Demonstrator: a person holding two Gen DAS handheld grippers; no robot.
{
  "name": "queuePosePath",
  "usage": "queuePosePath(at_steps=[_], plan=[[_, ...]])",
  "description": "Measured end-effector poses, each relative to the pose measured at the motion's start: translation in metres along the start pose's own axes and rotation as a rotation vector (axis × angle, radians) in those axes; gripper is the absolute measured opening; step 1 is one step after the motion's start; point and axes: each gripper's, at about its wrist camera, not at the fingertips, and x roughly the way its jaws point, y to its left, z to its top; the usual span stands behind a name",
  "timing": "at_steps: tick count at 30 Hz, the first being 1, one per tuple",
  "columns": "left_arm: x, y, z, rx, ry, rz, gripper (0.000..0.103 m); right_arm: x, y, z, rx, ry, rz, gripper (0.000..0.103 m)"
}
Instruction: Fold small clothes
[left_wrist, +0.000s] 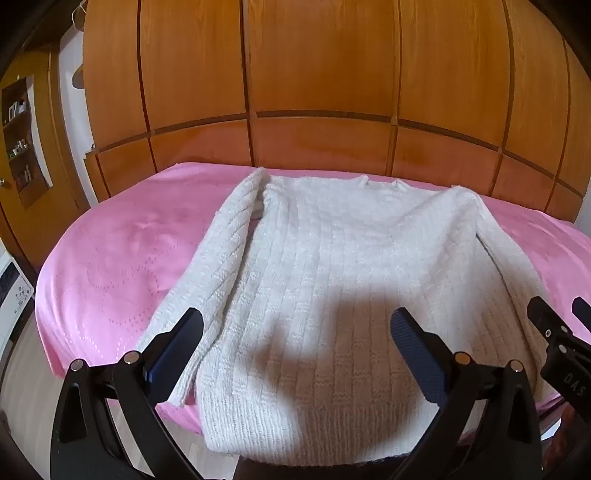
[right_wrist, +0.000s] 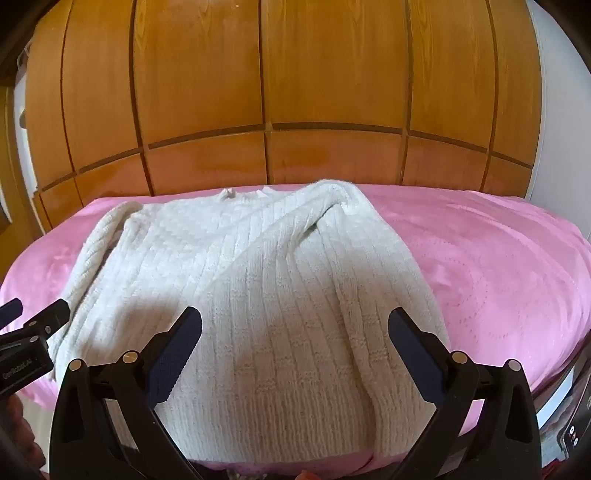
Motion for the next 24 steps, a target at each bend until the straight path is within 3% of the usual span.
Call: queuePosePath(at_steps=[24], plan=[[0.007, 0.000, -0.006, -0.002, 0.027, -0.004, 0.101, 0.001, 0.001, -0.008, -0.004, 0.007, 0.000, 0.100]])
